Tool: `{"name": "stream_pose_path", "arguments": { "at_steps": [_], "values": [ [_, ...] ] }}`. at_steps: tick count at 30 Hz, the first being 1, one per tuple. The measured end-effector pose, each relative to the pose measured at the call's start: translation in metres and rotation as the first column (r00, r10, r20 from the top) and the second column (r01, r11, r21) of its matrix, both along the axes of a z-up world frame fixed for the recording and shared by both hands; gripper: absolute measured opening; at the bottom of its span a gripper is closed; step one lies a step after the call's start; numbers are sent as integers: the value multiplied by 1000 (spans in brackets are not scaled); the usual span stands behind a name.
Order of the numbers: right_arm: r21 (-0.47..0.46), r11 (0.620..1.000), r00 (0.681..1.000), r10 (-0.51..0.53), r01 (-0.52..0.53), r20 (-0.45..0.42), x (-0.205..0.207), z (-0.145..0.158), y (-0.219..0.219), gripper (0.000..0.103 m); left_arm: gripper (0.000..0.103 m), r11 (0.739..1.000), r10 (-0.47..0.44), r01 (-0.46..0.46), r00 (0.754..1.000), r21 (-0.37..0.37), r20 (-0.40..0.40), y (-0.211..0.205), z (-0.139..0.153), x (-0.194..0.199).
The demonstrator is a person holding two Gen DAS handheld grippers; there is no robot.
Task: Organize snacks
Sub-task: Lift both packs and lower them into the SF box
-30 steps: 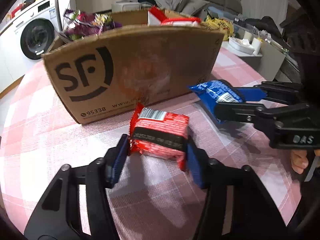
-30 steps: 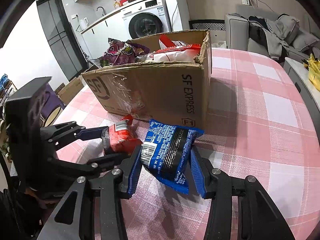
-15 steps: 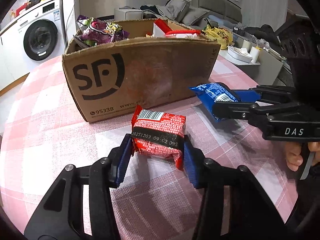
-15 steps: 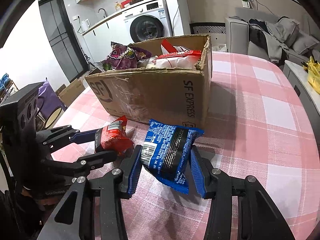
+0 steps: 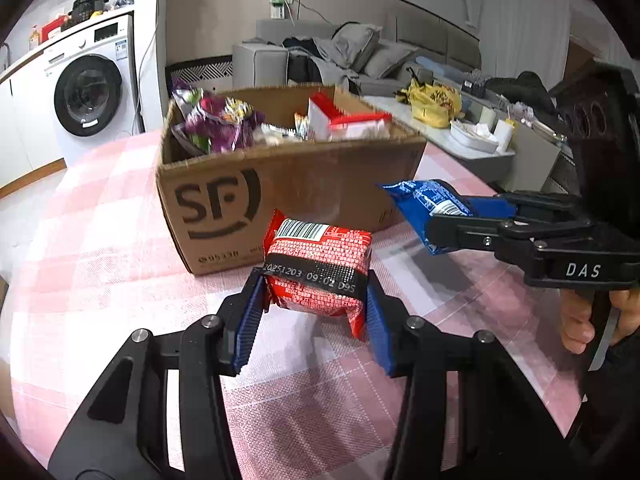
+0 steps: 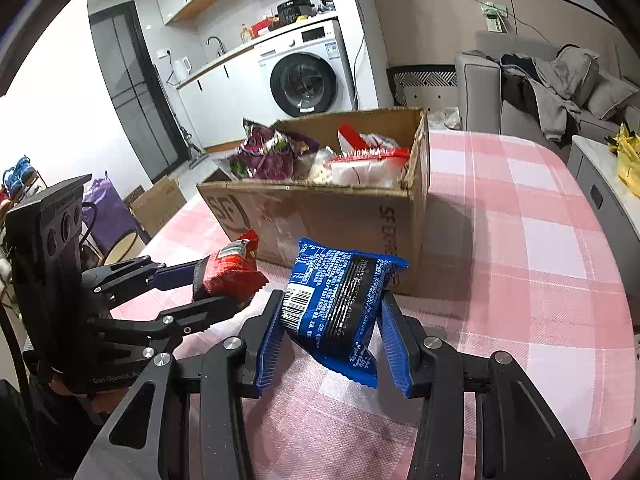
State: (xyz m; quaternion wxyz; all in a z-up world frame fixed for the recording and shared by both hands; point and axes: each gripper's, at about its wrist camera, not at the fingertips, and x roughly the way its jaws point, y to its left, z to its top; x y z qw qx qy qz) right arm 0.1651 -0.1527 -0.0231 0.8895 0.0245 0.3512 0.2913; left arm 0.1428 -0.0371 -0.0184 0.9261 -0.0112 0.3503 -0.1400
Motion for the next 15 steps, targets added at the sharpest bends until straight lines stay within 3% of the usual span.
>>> {"name": "stream_pose_path", "arguments": {
  "at_steps": [15],
  "values": [
    [50,999,997,12,-16,81,-17,32,1,46,44,998,61,-57,992,-37,114,36,65,-40]
  ]
}}
